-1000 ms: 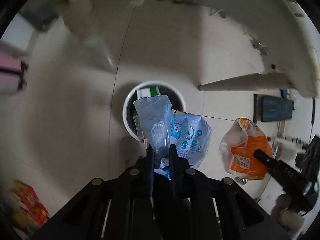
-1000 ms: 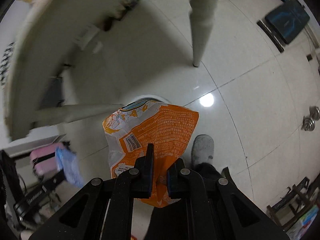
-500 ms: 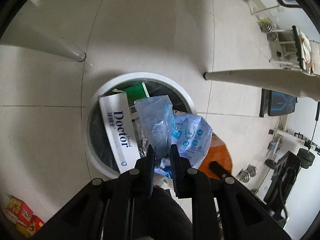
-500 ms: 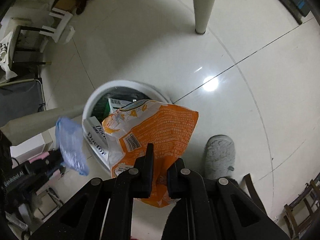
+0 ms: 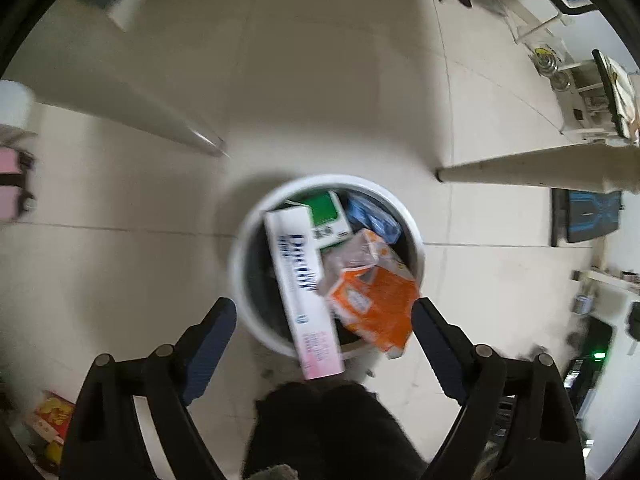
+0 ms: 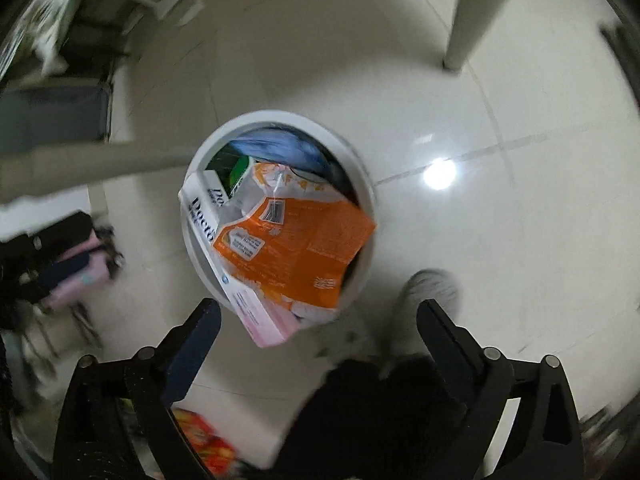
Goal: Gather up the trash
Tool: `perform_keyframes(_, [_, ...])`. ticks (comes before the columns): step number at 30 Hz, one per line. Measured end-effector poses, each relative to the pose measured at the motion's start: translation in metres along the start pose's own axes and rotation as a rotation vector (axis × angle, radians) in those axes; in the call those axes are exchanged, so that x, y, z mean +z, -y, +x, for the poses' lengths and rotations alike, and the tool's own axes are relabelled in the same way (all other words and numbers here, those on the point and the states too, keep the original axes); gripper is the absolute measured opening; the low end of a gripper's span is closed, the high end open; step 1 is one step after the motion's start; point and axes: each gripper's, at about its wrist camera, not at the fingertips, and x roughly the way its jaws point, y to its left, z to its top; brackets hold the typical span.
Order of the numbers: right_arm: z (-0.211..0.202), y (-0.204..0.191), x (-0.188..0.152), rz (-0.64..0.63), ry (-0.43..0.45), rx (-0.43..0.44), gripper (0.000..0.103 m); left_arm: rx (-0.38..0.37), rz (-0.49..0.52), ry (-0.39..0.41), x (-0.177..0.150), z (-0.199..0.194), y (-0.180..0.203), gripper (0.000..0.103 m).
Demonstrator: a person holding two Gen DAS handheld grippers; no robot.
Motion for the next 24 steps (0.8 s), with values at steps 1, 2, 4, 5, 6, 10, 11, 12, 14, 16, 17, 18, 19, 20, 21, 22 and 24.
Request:
perform_keyframes(1, [-0.015,-0.005,-0.005,-0.041,0.020,-0.031,0.100,0.039,0.007,0.029,-0.010,-0.016,0.001,0.090])
perform_keyframes(2, [-0.030,-0.011,-0.009,-0.076,0.040,-0.060,0.101,0.053,0.008,0.041,-0.015,-0.025,0.000,0.090])
perform_keyframes(4, [-0.061,-0.017,-0.016,-0.123,0.069,-0.095,0.102,0.102,0.016,0.077,-0.038,-0.056,0.007,0.090])
perform_keyframes(5, [-0.078,-0.022,-0.021,-0.144,0.083,-0.111,0.102,0.115,0.020,0.088,-0.048,-0.069,0.011,0.090])
perform_keyframes(6, [-0.092,-0.025,-0.024,-0.160,0.091,-0.123,0.102,0.126,0.023,0.093,-0.056,-0.083,0.013,0.090])
perform_keyframes(10, [-0.159,-0.045,-0.045,-0.202,0.092,-0.129,0.102,0.133,-0.005,0.115,-0.092,-0.147,0.017,0.090])
perform_keyframes(11, [-0.182,-0.051,-0.052,-0.215,0.096,-0.122,0.102,0.126,-0.014,0.120,-0.099,-0.163,0.020,0.090])
perform_keyframes(12, [-0.199,-0.055,-0.058,-0.227,0.102,-0.120,0.102,0.119,-0.019,0.123,-0.102,-0.173,0.023,0.090])
perform_keyframes(14, [-0.242,-0.067,-0.072,-0.266,0.106,-0.122,0.102,0.098,-0.032,0.130,-0.113,-0.205,0.029,0.090])
perform_keyframes(16, [-0.283,-0.080,-0.085,-0.285,0.107,-0.110,0.102,0.071,-0.028,0.144,-0.126,-0.243,0.036,0.090])
perform_keyframes(17, [-0.299,-0.085,-0.091,-0.288,0.103,-0.108,0.102,0.064,-0.026,0.151,-0.128,-0.254,0.041,0.090])
perform_keyframes(18, [-0.319,-0.089,-0.097,-0.283,0.104,-0.096,0.102,0.048,-0.018,0.160,-0.133,-0.270,0.044,0.090])
perform_keyframes(19, [-0.338,-0.094,-0.103,-0.282,0.105,-0.082,0.102,0.032,-0.008,0.170,-0.137,-0.290,0.048,0.090])
perform_keyframes(20, [-0.358,-0.098,-0.110,-0.283,0.106,-0.073,0.102,0.016,0.006,0.179,-0.142,-0.308,0.052,0.090])
perform_keyframes(21, [-0.373,-0.102,-0.116,-0.284,0.108,-0.065,0.102,0.004,0.017,0.182,-0.142,-0.317,0.054,0.090])
perform_keyframes(22, [-0.393,-0.107,-0.124,-0.286,0.111,-0.053,0.102,-0.008,0.037,0.187,-0.146,-0.333,0.058,0.090])
perform_keyframes(24, [-0.427,-0.115,-0.138,-0.296,0.122,-0.035,0.102,-0.029,0.059,0.200,-0.153,-0.358,0.065,0.090])
